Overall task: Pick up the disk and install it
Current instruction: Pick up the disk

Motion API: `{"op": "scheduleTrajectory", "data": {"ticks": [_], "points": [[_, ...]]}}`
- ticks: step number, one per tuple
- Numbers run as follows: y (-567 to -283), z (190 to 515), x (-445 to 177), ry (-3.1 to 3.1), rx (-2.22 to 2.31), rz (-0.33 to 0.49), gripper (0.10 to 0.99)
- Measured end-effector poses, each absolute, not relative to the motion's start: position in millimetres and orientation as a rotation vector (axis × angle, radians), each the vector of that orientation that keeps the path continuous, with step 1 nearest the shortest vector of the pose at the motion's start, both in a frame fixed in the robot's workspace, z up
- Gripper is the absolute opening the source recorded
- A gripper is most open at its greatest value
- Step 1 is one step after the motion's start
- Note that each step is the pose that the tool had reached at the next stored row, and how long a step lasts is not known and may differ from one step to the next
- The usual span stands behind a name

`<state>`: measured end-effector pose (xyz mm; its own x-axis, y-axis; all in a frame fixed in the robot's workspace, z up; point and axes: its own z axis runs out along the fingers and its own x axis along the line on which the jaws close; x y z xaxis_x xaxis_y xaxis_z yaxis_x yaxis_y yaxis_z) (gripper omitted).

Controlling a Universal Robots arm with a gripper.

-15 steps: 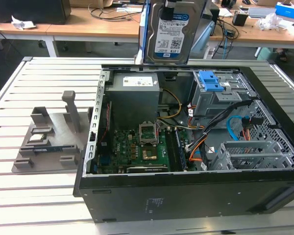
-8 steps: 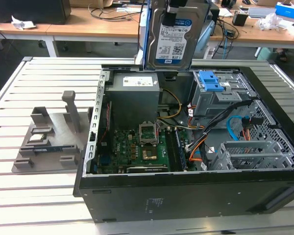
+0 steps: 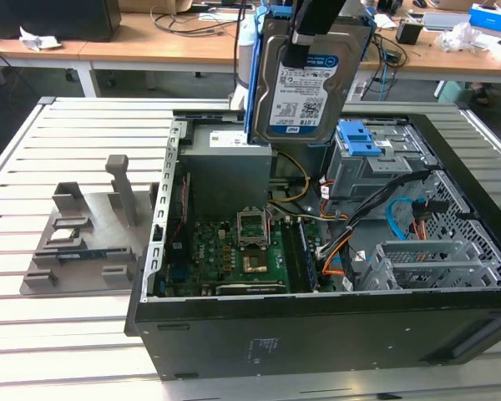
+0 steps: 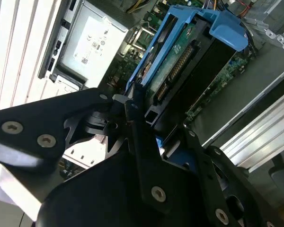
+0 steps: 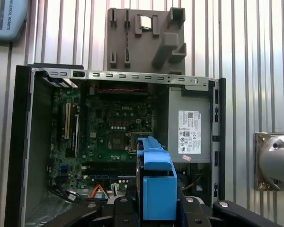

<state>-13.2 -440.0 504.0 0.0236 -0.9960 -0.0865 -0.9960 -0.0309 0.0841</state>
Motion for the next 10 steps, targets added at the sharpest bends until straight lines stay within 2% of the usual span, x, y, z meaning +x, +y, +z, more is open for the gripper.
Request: {"op": "scheduleTrajectory", "data": {"ticks": [10], "points": [[-484.7, 502.4, -13.2, 2.187, -2.247, 0.19, 0.365]]}}
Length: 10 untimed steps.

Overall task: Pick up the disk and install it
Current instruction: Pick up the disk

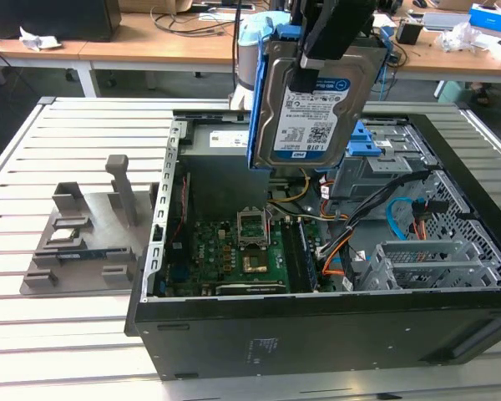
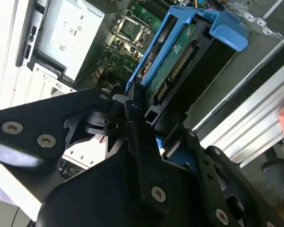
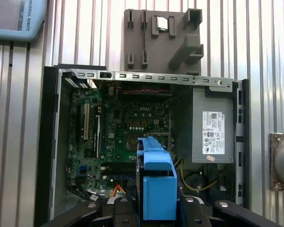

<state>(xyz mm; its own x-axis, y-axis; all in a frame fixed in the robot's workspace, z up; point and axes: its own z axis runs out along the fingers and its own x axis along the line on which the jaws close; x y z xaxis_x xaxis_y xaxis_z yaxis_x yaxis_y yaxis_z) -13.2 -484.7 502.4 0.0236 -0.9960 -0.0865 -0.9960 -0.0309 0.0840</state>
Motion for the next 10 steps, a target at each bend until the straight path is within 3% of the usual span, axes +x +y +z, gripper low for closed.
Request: {"op": "scheduleTrajectory", "data": {"ticks": [10], "points": [[-543.4, 500.7, -13.2, 2.187, -2.247, 0.19, 0.365]]}}
